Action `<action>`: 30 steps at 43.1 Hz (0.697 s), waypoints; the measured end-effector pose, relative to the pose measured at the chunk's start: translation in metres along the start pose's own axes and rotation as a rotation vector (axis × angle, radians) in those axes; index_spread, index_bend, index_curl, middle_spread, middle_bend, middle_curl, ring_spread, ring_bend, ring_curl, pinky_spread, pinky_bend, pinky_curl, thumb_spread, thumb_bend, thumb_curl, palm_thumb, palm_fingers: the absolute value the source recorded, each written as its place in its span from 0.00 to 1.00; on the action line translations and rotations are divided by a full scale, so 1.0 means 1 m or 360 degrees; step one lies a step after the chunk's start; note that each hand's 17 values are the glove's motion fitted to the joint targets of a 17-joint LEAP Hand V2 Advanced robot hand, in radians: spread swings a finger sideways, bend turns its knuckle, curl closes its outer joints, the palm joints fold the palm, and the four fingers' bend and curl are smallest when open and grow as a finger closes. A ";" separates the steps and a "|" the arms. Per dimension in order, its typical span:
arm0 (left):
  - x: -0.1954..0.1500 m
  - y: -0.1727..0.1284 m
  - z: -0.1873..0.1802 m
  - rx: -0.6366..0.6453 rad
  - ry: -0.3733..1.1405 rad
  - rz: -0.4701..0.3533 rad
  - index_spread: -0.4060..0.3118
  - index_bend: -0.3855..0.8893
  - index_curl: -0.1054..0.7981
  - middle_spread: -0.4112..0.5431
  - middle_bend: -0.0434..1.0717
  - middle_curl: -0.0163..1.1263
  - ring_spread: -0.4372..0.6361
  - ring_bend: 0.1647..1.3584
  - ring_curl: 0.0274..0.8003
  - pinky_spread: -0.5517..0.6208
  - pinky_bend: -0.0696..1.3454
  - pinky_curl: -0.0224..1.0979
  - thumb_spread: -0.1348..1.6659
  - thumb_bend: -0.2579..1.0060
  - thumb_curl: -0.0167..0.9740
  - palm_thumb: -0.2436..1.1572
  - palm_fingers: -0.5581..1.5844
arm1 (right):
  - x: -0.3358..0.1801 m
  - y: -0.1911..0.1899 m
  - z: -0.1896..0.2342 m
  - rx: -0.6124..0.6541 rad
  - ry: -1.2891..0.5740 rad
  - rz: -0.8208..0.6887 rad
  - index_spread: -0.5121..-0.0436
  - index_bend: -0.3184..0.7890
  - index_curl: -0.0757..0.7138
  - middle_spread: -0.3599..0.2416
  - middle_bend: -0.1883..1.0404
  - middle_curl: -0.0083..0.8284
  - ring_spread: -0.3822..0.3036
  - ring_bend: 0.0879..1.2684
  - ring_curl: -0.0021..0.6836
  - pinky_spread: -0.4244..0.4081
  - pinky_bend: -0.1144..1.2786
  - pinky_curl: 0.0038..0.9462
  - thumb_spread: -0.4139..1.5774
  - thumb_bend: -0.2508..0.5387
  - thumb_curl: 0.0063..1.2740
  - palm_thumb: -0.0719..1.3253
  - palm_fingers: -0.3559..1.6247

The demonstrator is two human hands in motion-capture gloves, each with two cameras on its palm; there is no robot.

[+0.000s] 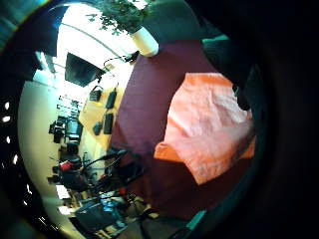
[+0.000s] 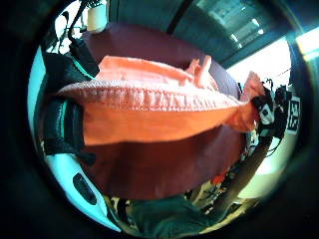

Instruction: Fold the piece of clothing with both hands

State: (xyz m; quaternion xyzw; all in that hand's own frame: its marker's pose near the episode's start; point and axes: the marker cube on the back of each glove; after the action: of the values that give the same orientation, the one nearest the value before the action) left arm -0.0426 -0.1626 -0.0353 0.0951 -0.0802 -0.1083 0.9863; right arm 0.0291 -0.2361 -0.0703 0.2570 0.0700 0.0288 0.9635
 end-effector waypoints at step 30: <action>0.029 -0.077 0.090 0.0373 0.0123 0.0013 0.21 0.38 0.66 0.10 0.59 0.52 0.16 0.29 0.52 0.62 0.17 0.05 0.81 0.19 0.34 0.76 0.67 | -0.010 -0.022 0.128 -0.0201 -0.0043 0.0011 0.40 0.39 0.41 0.17 0.43 0.57 0.16 0.44 0.62 0.23 0.49 0.40 0.66 0.29 0.36 0.84 0.69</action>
State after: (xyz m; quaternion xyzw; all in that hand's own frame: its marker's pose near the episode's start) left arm -0.0465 -0.2583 0.0400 0.2134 -0.0546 -0.0905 0.9712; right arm 0.0386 -0.3187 0.0297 0.1962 0.0542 0.0331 0.9785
